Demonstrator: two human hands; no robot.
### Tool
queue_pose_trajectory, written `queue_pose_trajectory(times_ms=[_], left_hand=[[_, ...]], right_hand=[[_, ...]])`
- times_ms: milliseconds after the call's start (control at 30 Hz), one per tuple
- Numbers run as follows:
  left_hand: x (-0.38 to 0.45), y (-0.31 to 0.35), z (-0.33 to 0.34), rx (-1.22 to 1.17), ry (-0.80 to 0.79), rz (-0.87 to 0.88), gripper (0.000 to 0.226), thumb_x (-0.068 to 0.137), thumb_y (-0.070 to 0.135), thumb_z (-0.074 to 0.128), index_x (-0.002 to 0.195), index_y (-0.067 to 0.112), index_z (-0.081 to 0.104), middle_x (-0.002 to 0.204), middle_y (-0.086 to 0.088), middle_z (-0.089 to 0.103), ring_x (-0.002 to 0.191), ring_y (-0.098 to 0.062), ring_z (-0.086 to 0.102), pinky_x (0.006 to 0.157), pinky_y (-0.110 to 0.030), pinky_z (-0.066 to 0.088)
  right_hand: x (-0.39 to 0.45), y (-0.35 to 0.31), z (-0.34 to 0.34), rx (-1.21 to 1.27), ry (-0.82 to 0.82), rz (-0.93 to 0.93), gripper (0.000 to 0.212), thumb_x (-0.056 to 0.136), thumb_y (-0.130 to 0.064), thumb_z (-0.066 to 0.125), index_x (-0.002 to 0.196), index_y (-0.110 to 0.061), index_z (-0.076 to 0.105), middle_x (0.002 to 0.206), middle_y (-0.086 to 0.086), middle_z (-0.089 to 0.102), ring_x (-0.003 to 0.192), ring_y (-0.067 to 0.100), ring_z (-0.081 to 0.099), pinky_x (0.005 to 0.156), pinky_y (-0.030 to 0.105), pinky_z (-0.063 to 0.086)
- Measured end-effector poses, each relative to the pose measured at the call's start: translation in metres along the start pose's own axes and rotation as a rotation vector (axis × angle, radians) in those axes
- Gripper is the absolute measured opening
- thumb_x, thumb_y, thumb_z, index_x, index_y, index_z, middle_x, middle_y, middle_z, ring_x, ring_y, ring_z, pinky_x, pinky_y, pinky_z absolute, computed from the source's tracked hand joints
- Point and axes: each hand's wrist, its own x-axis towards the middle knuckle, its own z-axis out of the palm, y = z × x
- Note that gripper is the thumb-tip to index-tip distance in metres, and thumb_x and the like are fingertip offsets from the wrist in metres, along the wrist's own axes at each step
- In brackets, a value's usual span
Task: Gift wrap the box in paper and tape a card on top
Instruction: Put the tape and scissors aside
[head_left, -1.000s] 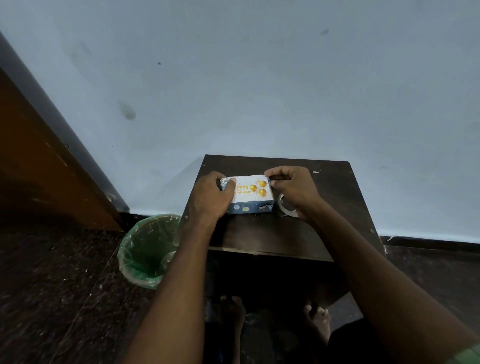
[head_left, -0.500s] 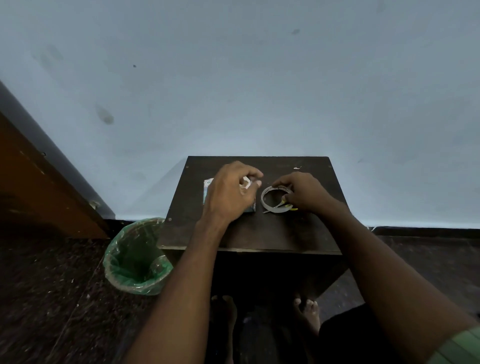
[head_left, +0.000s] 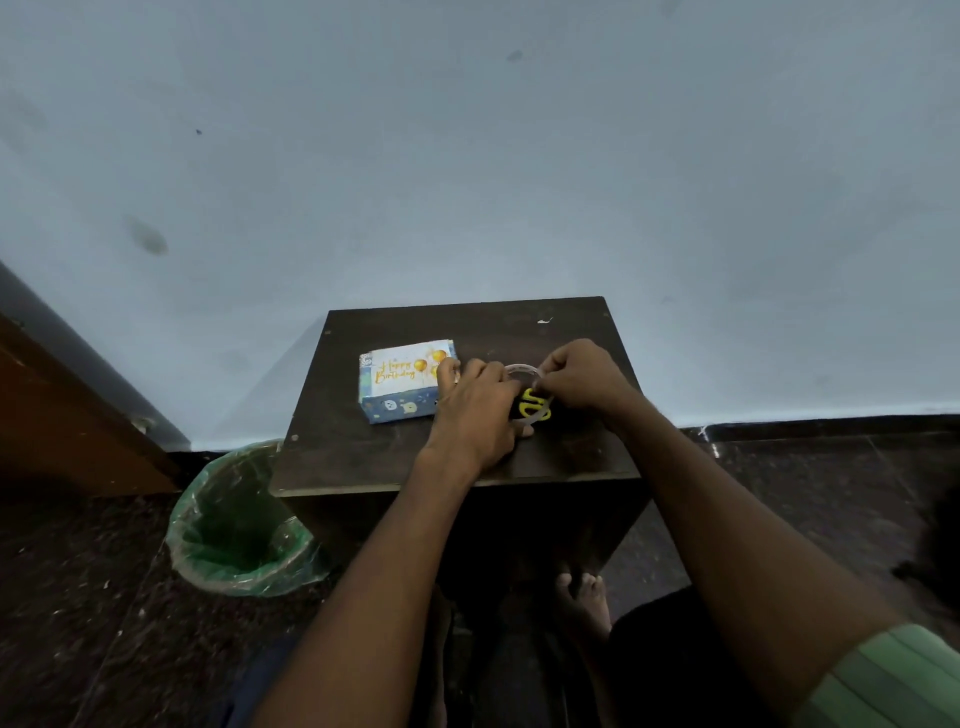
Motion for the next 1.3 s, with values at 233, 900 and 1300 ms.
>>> queue_pose_trajectory(times_ms=[233, 900, 1300], left_hand=[[-0.005, 0.006, 0.004, -0.036, 0.009, -0.010, 0.039, 0.096, 0.046, 0.073, 0.130, 0.028, 0.065, 0.135, 0.006, 0.054, 0.137, -0.020, 0.036, 0.114, -0.044, 0.007], [-0.050, 0.049, 0.017, -0.170, 0.288, 0.079, 0.028, 0.079, 0.021, 0.086, 0.102, 0.024, 0.069, 0.101, 0.008, 0.069, 0.089, -0.020, 0.065, 0.090, -0.038, 0.032], [-0.051, 0.057, 0.006, -0.282, 0.349, 0.121, 0.018, 0.094, 0.030, 0.075, 0.111, 0.027, 0.069, 0.112, 0.011, 0.063, 0.102, -0.012, 0.058, 0.090, -0.032, 0.040]], right_hand=[[-0.017, 0.006, 0.000, 0.015, 0.027, 0.061, 0.011, 0.078, -0.019, 0.081, 0.068, -0.017, 0.076, 0.078, -0.001, 0.076, 0.084, 0.019, 0.074, 0.074, 0.034, 0.060], [-0.085, 0.036, 0.003, 0.899, 0.054, 0.312, 0.012, 0.089, 0.000, 0.074, 0.096, 0.010, 0.074, 0.075, 0.018, 0.068, 0.042, 0.010, 0.055, 0.049, 0.022, 0.054], [-0.093, 0.051, -0.011, 0.884, 0.106, 0.217, 0.004, 0.090, -0.002, 0.077, 0.092, 0.001, 0.076, 0.078, 0.015, 0.075, 0.056, 0.012, 0.069, 0.055, 0.020, 0.056]])
